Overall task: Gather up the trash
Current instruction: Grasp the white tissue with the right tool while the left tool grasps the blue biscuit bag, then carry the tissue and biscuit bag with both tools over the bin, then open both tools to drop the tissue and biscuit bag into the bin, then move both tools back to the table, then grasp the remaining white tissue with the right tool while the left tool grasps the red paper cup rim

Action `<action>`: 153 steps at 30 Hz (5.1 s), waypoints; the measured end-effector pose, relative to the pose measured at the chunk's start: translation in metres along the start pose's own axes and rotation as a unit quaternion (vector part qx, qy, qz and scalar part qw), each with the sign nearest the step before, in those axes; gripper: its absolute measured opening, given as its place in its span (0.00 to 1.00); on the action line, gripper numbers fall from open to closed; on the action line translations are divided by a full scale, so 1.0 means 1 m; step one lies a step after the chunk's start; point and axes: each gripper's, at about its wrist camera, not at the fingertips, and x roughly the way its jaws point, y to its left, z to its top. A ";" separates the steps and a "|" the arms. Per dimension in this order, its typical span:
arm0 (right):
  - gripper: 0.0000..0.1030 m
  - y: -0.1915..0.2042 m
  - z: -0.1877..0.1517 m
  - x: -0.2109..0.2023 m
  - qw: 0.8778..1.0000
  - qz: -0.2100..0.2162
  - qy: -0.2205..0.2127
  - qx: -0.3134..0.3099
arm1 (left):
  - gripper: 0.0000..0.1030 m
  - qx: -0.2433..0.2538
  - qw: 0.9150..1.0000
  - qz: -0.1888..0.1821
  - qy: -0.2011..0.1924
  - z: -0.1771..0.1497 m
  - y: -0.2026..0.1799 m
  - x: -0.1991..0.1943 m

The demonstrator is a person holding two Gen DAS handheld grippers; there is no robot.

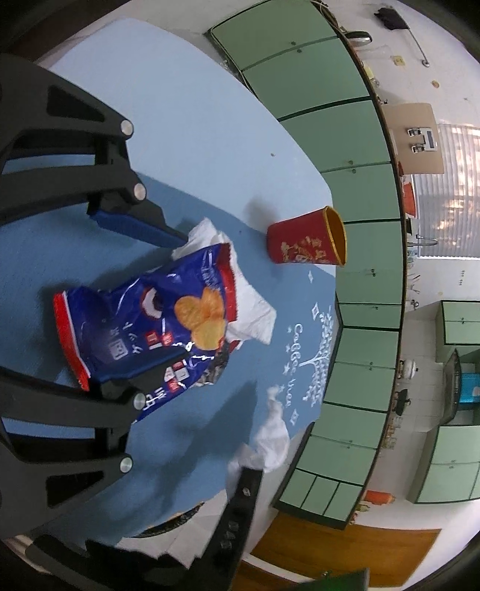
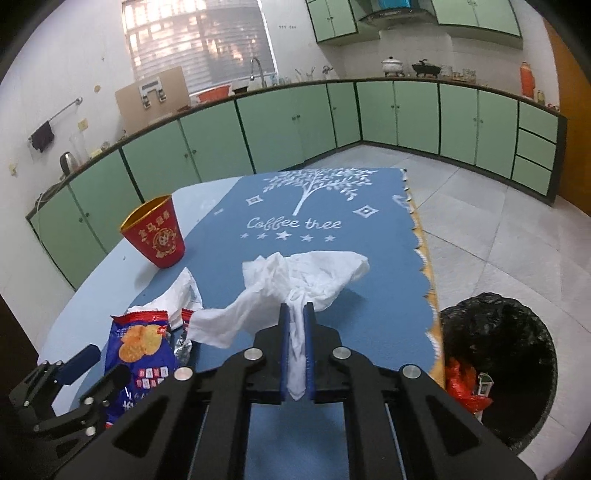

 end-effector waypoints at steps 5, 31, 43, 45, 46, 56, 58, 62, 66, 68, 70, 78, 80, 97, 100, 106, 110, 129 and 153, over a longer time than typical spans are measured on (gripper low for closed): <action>0.07 -0.007 -0.008 -0.018 1.000 -0.005 -0.017 0.003 | 0.52 -0.001 1.000 -0.001 0.015 -0.005 -0.003 0.006; 0.07 -0.040 -0.006 -0.062 0.996 -0.038 -0.078 0.025 | 0.06 0.009 0.994 -0.014 -0.109 0.037 -0.040 -0.036; 0.07 -0.107 -0.002 -0.102 0.988 -0.099 -0.109 0.052 | 0.06 0.035 0.986 -0.085 -0.136 0.067 -0.117 -0.029; 0.07 -0.127 -0.004 -0.109 0.985 -0.117 -0.111 0.061 | 0.06 0.044 0.984 -0.106 -0.135 0.069 -0.140 -0.026; 0.07 -0.139 -0.005 -0.113 0.984 -0.128 -0.109 0.067 | 0.06 0.049 0.983 -0.116 -0.132 0.069 -0.152 -0.023; 0.07 -0.248 -0.032 -0.108 0.973 -0.195 -0.063 0.104 | 0.06 0.103 0.975 -0.182 -0.078 0.053 -0.262 0.023; 0.07 -0.265 -0.038 -0.099 0.973 -0.195 -0.047 0.112 | 0.06 0.114 0.974 -0.186 -0.059 0.048 -0.283 0.040; 0.07 -0.293 -0.050 -0.077 0.973 -0.193 -0.014 0.126 | 0.06 0.135 0.974 -0.182 -0.025 0.038 -0.313 0.074; 0.13 -0.313 -0.059 -0.061 0.973 -0.188 0.006 0.132 | 0.13 0.154 0.972 -0.177 0.002 0.029 -0.329 0.104; 0.17 -0.319 -0.062 -0.054 0.974 -0.183 0.014 0.134 | 0.15 0.155 0.971 -0.181 0.013 0.027 -0.331 0.114; 0.19 -0.325 -0.064 -0.047 0.974 -0.177 0.019 0.139 | 0.15 0.160 0.970 -0.181 0.020 0.025 -0.337 0.123; 0.25 -0.338 -0.062 -0.051 0.973 -0.177 0.013 0.148 | 0.15 0.153 0.969 -0.192 0.026 0.036 -0.340 0.132; 0.27 -0.333 -0.059 -0.058 0.974 -0.177 0.006 0.143 | 0.16 0.149 0.970 -0.194 0.014 0.041 -0.336 0.124; 0.90 -0.139 0.011 -0.099 0.991 -0.086 -0.098 0.041 | 0.58 0.070 0.987 -0.047 -0.137 0.083 -0.085 -0.010; 0.90 -0.083 0.020 -0.076 0.995 -0.038 -0.094 0.017 | 0.58 0.052 0.989 0.012 -0.141 0.081 -0.027 -0.016; 0.87 0.026 0.022 -0.016 0.997 0.039 -0.059 -0.031 | 0.58 0.020 0.988 0.079 -0.129 0.081 0.057 -0.022; 0.83 0.073 0.018 0.019 0.997 0.055 -0.030 -0.043 | 0.58 -0.008 0.987 0.099 -0.127 0.079 0.093 -0.027; 0.14 0.121 -0.003 0.090 0.995 0.039 0.082 -0.041 | 0.58 -0.051 0.988 0.090 -0.114 0.072 0.140 -0.011; 0.03 0.035 0.063 0.049 0.999 -0.015 -0.029 -0.009 | 0.40 0.014 0.992 0.031 -0.118 0.149 0.047 0.071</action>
